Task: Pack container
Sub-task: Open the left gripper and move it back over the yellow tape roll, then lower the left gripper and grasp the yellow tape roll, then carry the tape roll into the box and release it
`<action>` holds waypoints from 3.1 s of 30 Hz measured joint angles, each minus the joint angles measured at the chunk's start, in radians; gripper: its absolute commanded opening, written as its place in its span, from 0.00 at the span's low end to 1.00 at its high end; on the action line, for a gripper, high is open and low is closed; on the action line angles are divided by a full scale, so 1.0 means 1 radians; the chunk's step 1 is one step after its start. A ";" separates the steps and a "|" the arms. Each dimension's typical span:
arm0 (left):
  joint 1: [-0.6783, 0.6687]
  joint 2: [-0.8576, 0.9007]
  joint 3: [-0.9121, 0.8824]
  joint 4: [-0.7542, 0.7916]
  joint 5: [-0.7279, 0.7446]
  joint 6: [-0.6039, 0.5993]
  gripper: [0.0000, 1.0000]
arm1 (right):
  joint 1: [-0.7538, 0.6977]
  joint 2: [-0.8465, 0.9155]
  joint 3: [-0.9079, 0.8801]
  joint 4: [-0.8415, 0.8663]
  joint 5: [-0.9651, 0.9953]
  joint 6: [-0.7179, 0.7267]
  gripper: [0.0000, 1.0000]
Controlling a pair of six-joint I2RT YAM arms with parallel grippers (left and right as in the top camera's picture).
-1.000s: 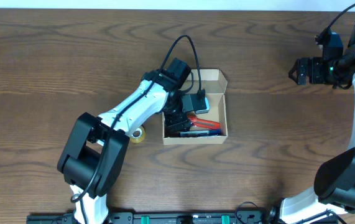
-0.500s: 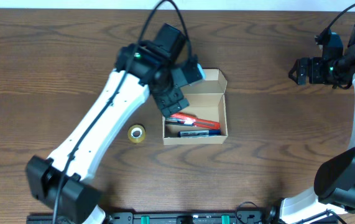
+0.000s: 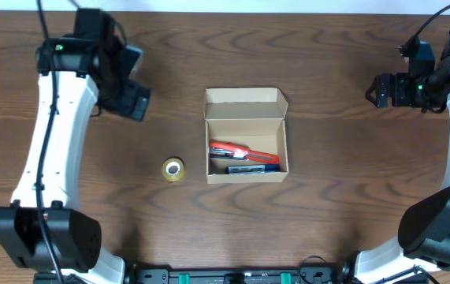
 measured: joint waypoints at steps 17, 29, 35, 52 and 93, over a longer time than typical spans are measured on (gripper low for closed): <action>-0.069 -0.387 -0.765 0.470 0.054 -0.173 0.95 | -0.059 0.000 -0.003 0.055 0.091 0.061 0.99; -0.069 -0.276 -0.792 0.581 0.101 -0.143 0.96 | -0.165 0.000 -0.003 0.051 0.111 0.115 0.99; -0.080 -0.210 -0.792 0.594 0.109 -0.138 0.96 | -0.165 0.000 -0.003 0.047 0.110 0.116 0.99; -0.104 -0.118 -0.792 0.620 0.123 -0.126 0.95 | -0.165 0.000 -0.003 0.044 0.101 0.116 0.99; -0.104 -0.026 -0.756 0.578 0.131 -0.150 0.06 | -0.165 0.000 -0.003 0.033 0.097 0.116 0.99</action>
